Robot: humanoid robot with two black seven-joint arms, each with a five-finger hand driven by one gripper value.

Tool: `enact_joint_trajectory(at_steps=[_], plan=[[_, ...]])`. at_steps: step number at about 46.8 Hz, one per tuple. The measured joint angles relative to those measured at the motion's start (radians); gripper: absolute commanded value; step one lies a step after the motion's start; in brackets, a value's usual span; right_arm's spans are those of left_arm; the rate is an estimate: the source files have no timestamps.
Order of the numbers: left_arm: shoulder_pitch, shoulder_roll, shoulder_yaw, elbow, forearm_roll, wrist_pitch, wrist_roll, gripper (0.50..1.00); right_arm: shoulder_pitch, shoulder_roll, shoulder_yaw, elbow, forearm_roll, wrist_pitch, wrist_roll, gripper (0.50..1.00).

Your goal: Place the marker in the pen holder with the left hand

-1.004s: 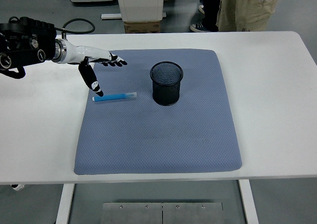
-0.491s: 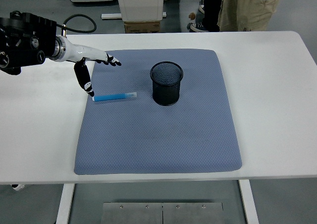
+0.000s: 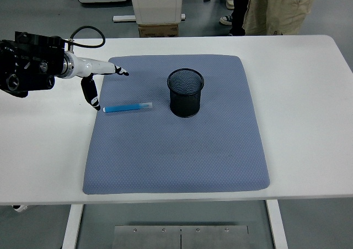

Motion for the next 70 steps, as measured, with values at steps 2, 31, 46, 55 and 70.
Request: enact_joint_trajectory(at_steps=[2,31,46,55,70], plan=[[0.002,-0.001,0.000,-0.002,0.000,0.009,0.006,1.000,0.000,0.000,0.000,0.000,0.000,0.000,0.000,1.000],[0.044,-0.053,-0.015,-0.035,-0.101,0.010,0.010,1.000,0.000,0.000,0.000,0.000,0.000,0.000,0.000,1.000],[0.080,-0.074,-0.034,-0.030,-0.154,0.011,0.000,1.000,0.000,0.000,0.000,0.000,0.000,0.000,0.000,1.000],[0.103,-0.077,-0.072,-0.028,-0.155,0.011,0.000,0.971,0.000,0.000,0.000,0.000,0.000,0.000,0.000,1.000],[0.102,-0.087,-0.100,-0.007,-0.155,0.003,0.007,0.898,0.000,0.000,0.000,0.000,0.000,0.000,0.000,1.000]])
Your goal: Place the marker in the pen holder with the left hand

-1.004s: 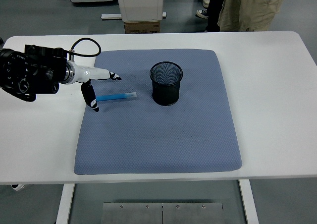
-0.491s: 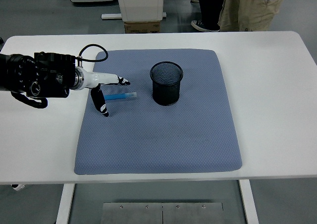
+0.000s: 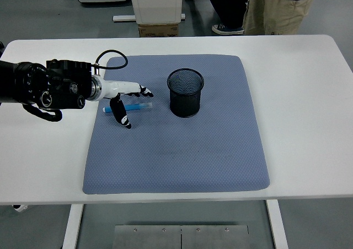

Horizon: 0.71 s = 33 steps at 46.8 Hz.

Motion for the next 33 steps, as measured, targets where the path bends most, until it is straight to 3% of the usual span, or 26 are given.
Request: enact_joint_trajectory(at_steps=[2,17,33], plan=[[-0.002,-0.002,-0.002,0.004,0.000,-0.001,0.001,0.868,0.000,0.000,0.000,0.000,0.000,0.000,0.000,1.000],[-0.001,-0.017,-0.003,0.005,0.000,-0.004,0.003,0.783,0.000,0.000,0.000,0.000,0.000,0.000,0.000,1.000],[-0.009,-0.018,-0.003,0.005,0.000,-0.003,0.009,0.777,0.000,0.000,0.000,0.000,0.000,0.000,0.000,1.000]])
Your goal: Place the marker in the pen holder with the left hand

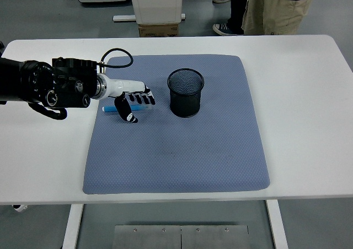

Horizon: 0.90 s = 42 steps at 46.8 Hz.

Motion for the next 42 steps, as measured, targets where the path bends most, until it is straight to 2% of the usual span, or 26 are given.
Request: enact_joint_trajectory(at_steps=[14,22,26,31,42], plan=[[-0.006,0.000,0.004,0.001,0.000,0.002,0.018,0.777,0.000,0.000,0.000,0.000,0.000,0.000,0.000,1.000],[-0.006,0.000,0.011,0.001,0.000,0.002,0.018,0.760,0.000,0.000,0.000,0.000,0.000,0.000,0.000,1.000],[-0.004,-0.006,0.013,0.001,0.001,0.002,0.023,0.728,0.000,0.000,0.000,0.000,0.000,0.000,0.000,1.000],[-0.003,-0.009,0.017,0.001,0.001,0.001,0.042,0.722,0.000,0.000,0.000,0.000,0.000,0.000,0.000,1.000],[0.001,-0.009,0.017,0.002,0.002,0.011,0.046,0.719,0.000,0.000,0.000,0.000,0.000,0.000,0.000,1.000]])
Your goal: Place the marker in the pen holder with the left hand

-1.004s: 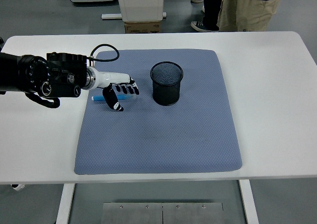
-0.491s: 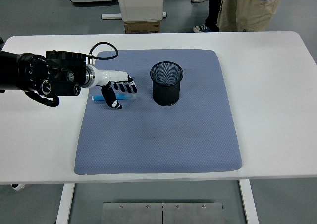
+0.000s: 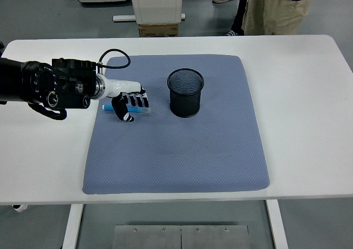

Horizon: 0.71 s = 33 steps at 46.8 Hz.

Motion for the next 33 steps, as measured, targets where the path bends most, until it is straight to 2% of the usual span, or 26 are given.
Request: enact_joint_trajectory(at_steps=[11,23,33], plan=[[0.002,-0.003,0.000,0.001,0.008,0.002,0.000,0.666,0.000,0.000,0.000,0.000,0.000,0.000,0.000,1.000],[0.007,-0.005,0.003,0.024,0.015,0.000,0.000,0.663,0.000,0.000,0.000,0.000,0.000,0.000,0.000,1.000],[0.009,-0.006,0.024,0.025,0.016,0.002,0.000,0.625,0.000,0.000,0.000,0.000,0.000,0.000,0.000,1.000]])
